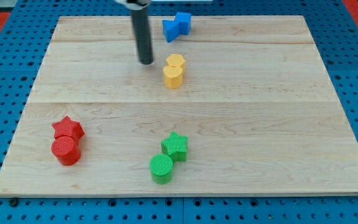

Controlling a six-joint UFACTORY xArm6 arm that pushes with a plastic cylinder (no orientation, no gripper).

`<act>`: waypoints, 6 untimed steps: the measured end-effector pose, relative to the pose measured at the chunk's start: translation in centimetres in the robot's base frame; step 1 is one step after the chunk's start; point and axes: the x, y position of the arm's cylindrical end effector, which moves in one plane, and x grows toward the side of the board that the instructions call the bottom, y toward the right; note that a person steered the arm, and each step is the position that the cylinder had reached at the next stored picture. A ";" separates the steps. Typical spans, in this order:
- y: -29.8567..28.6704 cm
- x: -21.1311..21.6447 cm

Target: Slide the yellow hexagon to the bottom right of the yellow heart

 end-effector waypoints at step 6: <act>6.6 6.5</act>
